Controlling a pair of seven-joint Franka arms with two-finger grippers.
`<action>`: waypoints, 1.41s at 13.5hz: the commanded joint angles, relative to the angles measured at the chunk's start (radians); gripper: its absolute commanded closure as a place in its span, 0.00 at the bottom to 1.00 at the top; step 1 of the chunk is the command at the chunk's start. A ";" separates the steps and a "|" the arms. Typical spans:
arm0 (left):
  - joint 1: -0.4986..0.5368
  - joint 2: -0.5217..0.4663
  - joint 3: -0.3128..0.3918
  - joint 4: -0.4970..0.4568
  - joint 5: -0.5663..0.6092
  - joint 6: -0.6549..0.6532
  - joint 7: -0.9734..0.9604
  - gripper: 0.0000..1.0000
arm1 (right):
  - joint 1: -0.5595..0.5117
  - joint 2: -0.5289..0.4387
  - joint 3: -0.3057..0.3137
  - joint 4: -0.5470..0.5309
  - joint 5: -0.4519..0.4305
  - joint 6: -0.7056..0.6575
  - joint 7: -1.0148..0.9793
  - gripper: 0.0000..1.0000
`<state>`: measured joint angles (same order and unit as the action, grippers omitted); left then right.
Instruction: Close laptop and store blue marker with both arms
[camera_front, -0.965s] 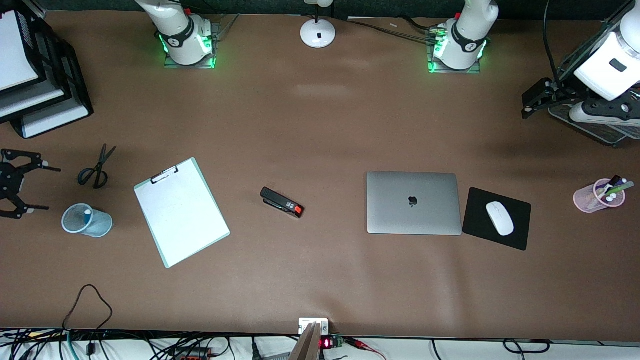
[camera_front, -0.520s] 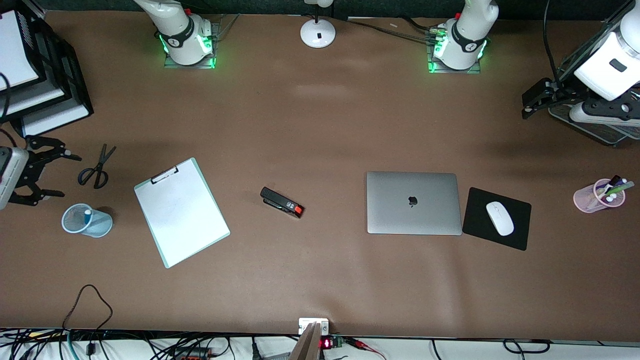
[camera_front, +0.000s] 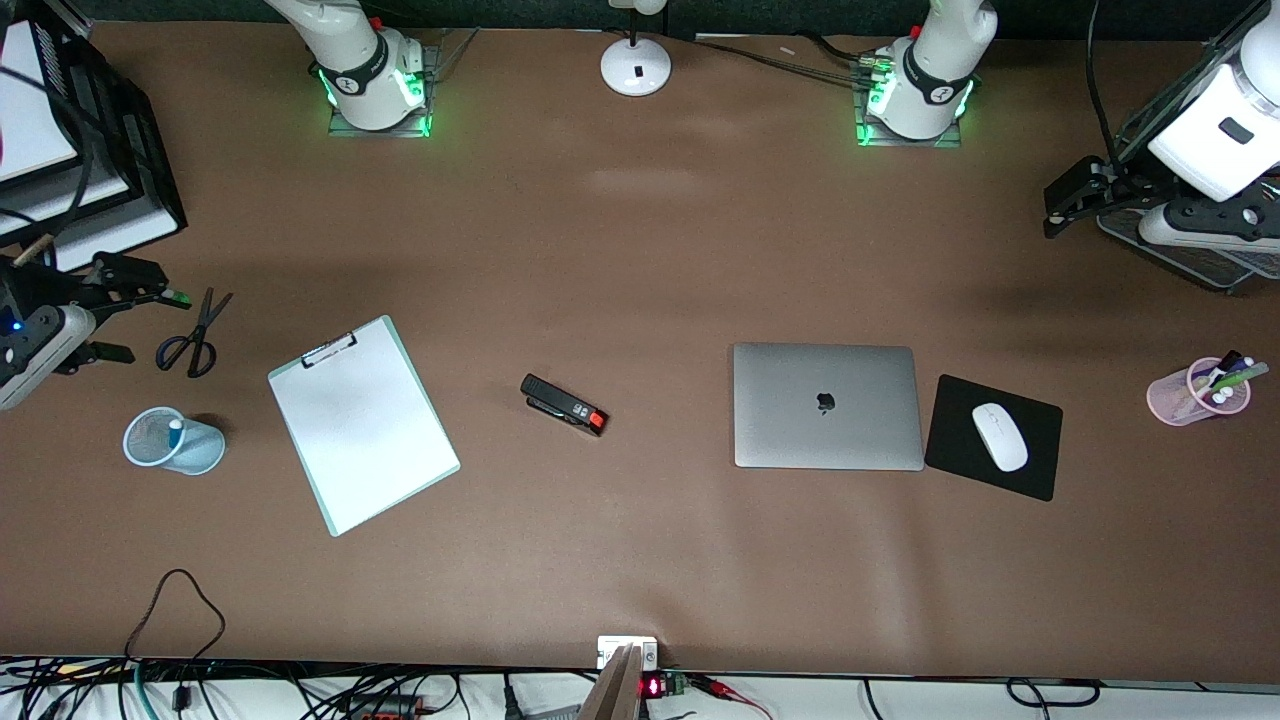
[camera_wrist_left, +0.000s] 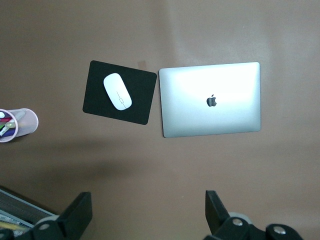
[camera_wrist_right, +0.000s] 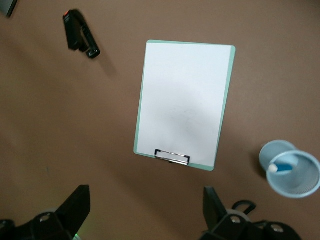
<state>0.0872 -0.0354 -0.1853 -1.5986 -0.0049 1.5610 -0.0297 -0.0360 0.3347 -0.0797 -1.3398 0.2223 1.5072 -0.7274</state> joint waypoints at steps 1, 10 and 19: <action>0.008 -0.014 0.000 -0.009 -0.014 0.004 0.027 0.00 | 0.022 -0.040 -0.006 -0.045 -0.037 0.004 0.191 0.00; 0.008 -0.015 0.006 -0.007 0.000 -0.002 0.025 0.00 | 0.088 -0.143 -0.022 -0.075 -0.280 -0.030 0.634 0.00; 0.019 -0.023 0.006 -0.009 0.002 -0.029 0.027 0.00 | 0.073 -0.230 -0.022 -0.137 -0.262 0.008 0.668 0.00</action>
<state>0.1022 -0.0397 -0.1824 -1.5986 -0.0048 1.5444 -0.0297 0.0386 0.1648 -0.1045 -1.3950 -0.0525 1.4807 -0.0834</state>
